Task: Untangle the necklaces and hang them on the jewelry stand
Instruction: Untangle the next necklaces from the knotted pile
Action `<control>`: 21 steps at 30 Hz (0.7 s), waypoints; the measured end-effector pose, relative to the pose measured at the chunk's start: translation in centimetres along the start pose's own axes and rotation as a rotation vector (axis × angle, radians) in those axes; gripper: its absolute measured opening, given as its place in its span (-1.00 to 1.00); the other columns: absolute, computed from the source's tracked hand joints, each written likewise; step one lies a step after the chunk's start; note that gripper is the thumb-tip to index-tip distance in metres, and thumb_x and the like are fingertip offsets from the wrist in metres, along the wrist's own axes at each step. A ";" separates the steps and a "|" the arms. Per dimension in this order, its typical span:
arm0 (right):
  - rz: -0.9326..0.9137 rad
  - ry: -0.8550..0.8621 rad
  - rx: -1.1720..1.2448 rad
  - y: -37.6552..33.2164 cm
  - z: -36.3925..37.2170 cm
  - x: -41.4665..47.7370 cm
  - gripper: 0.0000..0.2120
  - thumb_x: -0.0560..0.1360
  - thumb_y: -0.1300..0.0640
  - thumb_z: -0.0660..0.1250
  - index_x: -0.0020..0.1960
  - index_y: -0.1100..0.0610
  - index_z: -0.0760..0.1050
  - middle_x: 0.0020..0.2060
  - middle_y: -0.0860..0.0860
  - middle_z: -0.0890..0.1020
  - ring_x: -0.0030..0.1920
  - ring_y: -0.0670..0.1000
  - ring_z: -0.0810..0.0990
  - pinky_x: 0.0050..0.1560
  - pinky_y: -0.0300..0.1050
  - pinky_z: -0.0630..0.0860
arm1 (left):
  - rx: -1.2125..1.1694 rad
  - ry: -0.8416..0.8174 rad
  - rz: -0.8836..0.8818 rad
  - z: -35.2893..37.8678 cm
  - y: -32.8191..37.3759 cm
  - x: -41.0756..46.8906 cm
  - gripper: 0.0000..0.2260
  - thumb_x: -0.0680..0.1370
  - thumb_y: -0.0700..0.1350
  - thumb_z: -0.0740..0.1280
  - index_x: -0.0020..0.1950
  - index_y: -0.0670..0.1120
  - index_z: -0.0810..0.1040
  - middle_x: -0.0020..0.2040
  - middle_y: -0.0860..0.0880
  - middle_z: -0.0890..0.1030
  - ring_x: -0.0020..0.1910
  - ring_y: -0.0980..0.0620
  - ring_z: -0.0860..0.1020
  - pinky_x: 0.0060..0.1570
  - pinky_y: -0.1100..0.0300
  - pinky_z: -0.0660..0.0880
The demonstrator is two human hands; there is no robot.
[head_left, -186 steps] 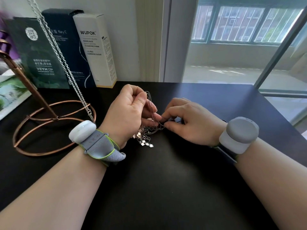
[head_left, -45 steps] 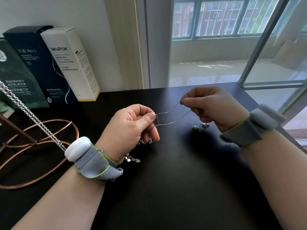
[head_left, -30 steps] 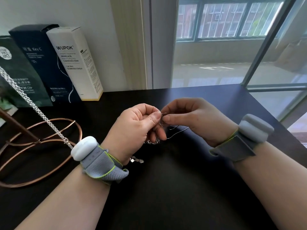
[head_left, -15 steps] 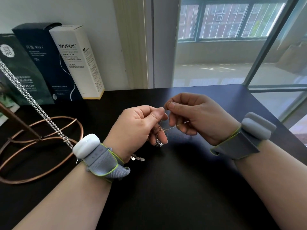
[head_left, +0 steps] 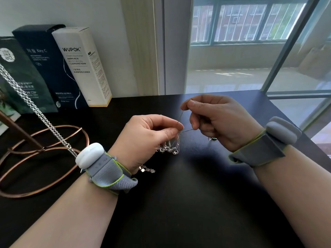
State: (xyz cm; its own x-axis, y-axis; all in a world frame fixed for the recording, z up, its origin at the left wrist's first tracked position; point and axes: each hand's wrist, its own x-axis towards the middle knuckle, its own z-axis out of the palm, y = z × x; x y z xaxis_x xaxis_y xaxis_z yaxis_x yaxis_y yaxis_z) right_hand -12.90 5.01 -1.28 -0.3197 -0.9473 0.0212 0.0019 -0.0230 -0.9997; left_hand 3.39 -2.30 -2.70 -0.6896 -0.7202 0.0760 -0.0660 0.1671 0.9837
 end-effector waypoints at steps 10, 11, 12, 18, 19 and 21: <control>0.019 0.034 0.204 -0.5 -0.5 0.2 -0.81 0.57 0.21 0.19 -0.12 0.20 0.55 -0.57 0.06 0.43 -0.62 -0.09 0.15 -0.56 -0.30 -0.02 | 0.038 -0.027 0.045 0.1 -0.1 0.0 -0.86 0.49 -0.31 0.34 -0.16 -0.12 0.65 -0.29 0.06 0.65 -0.29 0.17 0.55 -0.24 0.39 0.47; 0.019 0.039 0.207 -0.5 -0.6 0.3 -0.82 0.57 0.21 0.19 -0.12 0.21 0.54 -0.57 0.06 0.43 -0.62 -0.09 0.15 -0.55 -0.29 -0.03 | 0.018 -0.021 0.045 0.1 0.0 0.1 -0.85 0.50 -0.32 0.32 -0.17 -0.13 0.63 -0.28 0.05 0.65 -0.29 0.17 0.55 -0.24 0.39 0.46; 0.021 0.044 0.209 -0.5 -0.6 0.3 -0.82 0.57 0.22 0.18 -0.11 0.21 0.53 -0.57 0.06 0.42 -0.63 -0.09 0.15 -0.55 -0.29 -0.03 | -0.015 -0.014 0.038 0.1 0.0 0.1 -0.84 0.50 -0.34 0.30 -0.18 -0.14 0.62 -0.28 0.04 0.64 -0.29 0.17 0.55 -0.24 0.39 0.45; 0.064 0.069 0.170 -0.1 -1.3 0.6 -0.81 0.59 0.18 0.17 -0.09 0.21 0.52 -0.59 0.06 0.41 -0.66 -0.08 0.16 -0.61 -0.36 0.02 | -0.259 0.006 -0.017 0.0 0.4 0.3 -0.82 0.52 -0.29 0.16 -0.21 -0.15 0.51 -0.22 -0.17 0.62 -0.11 -0.15 0.59 0.07 0.01 0.49; 0.074 0.073 0.144 0.0 -1.3 0.6 -0.80 0.60 0.17 0.17 -0.09 0.21 0.52 -0.60 0.06 0.41 -0.66 -0.08 0.16 -0.60 -0.35 0.01 | -0.322 0.011 -0.035 0.0 0.5 0.4 -0.79 0.54 -0.31 0.09 -0.19 -0.17 0.47 -0.22 -0.20 0.61 -0.09 -0.21 0.61 0.10 -0.04 0.50; 0.086 0.084 0.083 0.3 -1.3 0.7 -0.79 0.60 0.16 0.16 -0.09 0.21 0.52 -0.61 0.06 0.41 -0.67 -0.07 0.15 -0.57 -0.29 -0.01 | -0.428 0.011 -0.063 0.0 0.7 0.4 -0.77 0.55 -0.32 0.00 -0.18 -0.17 0.40 -0.23 -0.24 0.59 -0.10 -0.29 0.63 0.09 -0.10 0.53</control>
State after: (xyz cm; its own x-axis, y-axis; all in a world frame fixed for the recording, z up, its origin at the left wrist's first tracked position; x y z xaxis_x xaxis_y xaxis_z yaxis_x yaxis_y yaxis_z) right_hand -14.40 4.78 -1.54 -0.3933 -0.9168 -0.0688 0.1098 0.0275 -0.9936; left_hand 3.10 -2.47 -1.98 -0.6856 -0.7279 0.0129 0.1989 -0.1703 0.9651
